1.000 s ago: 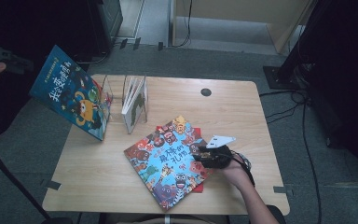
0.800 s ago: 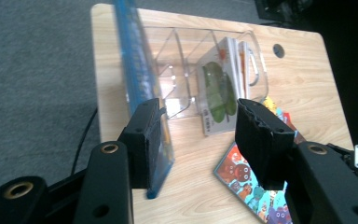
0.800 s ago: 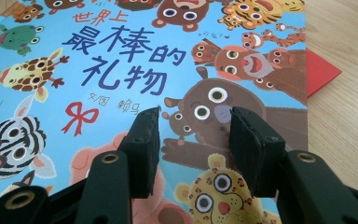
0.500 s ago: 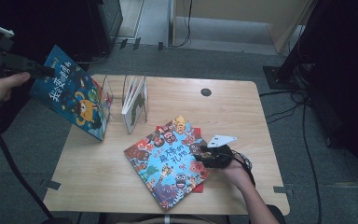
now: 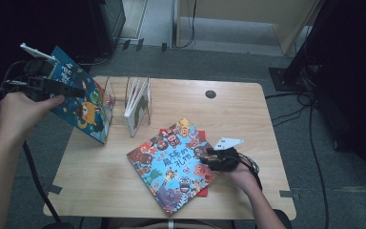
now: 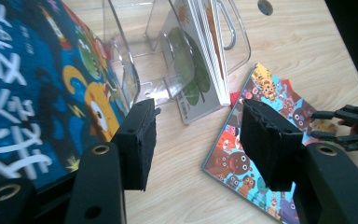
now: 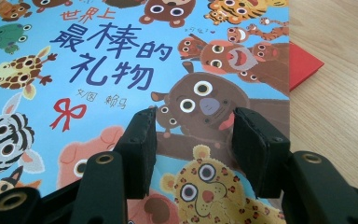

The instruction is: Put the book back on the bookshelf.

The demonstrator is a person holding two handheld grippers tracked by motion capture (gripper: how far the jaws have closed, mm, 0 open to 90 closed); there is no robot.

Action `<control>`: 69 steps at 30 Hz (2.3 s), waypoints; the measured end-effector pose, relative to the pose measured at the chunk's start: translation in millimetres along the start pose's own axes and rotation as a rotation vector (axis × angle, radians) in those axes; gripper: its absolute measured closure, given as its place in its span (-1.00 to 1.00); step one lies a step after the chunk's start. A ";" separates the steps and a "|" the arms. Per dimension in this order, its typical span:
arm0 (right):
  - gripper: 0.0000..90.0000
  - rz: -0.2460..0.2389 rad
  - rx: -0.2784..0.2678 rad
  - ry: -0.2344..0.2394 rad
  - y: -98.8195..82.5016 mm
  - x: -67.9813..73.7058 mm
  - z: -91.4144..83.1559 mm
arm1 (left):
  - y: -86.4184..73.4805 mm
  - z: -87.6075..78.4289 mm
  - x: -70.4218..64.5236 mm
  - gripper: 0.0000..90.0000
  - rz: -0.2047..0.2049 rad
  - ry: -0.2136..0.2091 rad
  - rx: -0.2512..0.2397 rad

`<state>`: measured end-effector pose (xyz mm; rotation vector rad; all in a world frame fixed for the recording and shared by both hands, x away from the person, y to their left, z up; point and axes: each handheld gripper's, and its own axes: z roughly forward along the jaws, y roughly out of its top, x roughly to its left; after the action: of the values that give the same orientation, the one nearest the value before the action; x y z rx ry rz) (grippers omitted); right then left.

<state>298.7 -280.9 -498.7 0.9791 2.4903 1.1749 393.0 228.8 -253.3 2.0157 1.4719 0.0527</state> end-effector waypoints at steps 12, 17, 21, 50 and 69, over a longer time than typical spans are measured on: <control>0.11 0.005 0.001 0.000 -0.7 -0.6 -0.9 | -23.3 41.2 -11.9 0.00 0.029 -0.040 0.030; 0.11 0.008 -0.001 -0.002 -1.5 -1.2 -1.9 | -35.8 63.0 -18.0 0.00 0.046 -0.066 0.056; 0.10 0.008 -0.001 -0.002 -2.0 -1.4 -2.3 | -44.1 78.3 -23.8 -0.01 0.081 -0.064 0.070; 0.09 0.005 -0.002 -0.008 -2.7 -0.3 -2.4 | -100.8 157.9 -56.5 0.01 0.185 -0.130 0.083; 0.10 0.011 -0.009 -0.012 -3.5 0.1 -2.2 | -130.4 205.1 -77.1 -0.02 0.246 -0.167 0.094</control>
<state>295.9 -283.7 -499.8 0.9962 2.4712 1.1799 333.2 89.4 -458.3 2.2105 1.1379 -0.0822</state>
